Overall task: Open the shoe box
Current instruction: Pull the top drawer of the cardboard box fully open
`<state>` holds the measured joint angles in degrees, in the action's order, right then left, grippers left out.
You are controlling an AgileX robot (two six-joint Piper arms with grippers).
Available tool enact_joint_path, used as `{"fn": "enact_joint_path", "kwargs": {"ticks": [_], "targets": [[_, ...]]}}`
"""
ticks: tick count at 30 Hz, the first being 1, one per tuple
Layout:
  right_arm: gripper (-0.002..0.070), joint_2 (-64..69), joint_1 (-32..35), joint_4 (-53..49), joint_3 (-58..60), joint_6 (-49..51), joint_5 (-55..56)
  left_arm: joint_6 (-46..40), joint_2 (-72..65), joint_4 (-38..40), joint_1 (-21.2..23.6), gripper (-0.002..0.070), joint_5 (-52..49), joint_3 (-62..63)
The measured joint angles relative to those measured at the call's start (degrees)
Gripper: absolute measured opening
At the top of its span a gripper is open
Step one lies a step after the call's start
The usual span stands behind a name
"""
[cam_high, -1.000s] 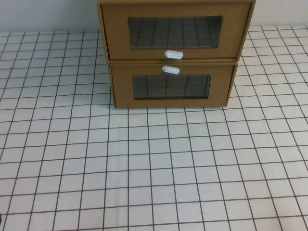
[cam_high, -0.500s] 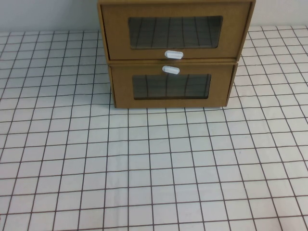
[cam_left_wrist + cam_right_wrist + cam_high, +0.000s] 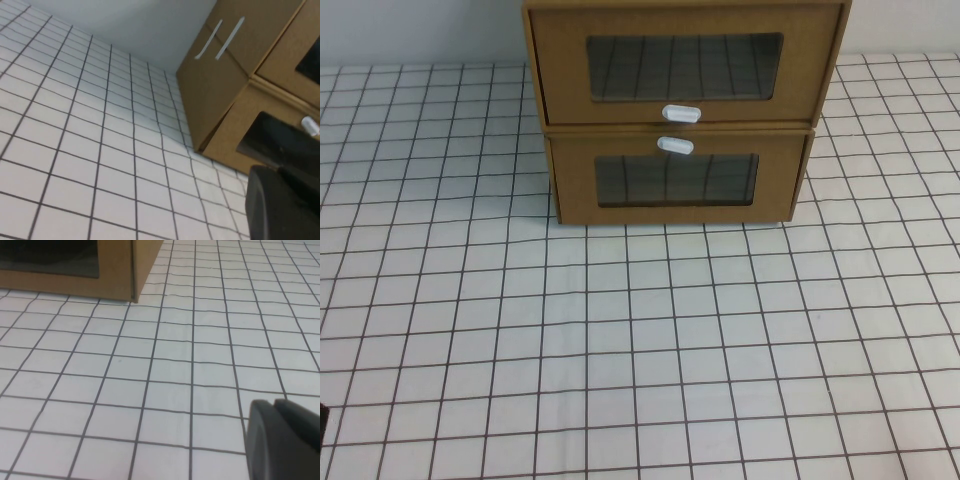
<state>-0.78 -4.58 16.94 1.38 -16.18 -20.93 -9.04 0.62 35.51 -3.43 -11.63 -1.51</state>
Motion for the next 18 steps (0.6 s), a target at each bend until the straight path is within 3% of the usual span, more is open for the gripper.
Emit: {"fn": "enact_joint_path", "kwargs": {"ticks": [10, 14, 18], "targets": [[-0.0013, 0.0, 0.0, 0.0, 0.0, 0.0, 0.0, -4.62, 0.0, 7.05, 0.0, -0.0004, 3.33, 0.15], [-0.0013, 0.0, 0.0, 0.0, 0.0, 0.0, 0.0, -4.99, -4.98, 6.4, -0.46, -0.0004, -3.98, 6.19], [-0.0013, 0.0, 0.0, 0.0, 0.0, 0.0, 0.0, -6.19, -19.15, 2.13, -0.47, -0.0004, -14.98, 17.08]]}}
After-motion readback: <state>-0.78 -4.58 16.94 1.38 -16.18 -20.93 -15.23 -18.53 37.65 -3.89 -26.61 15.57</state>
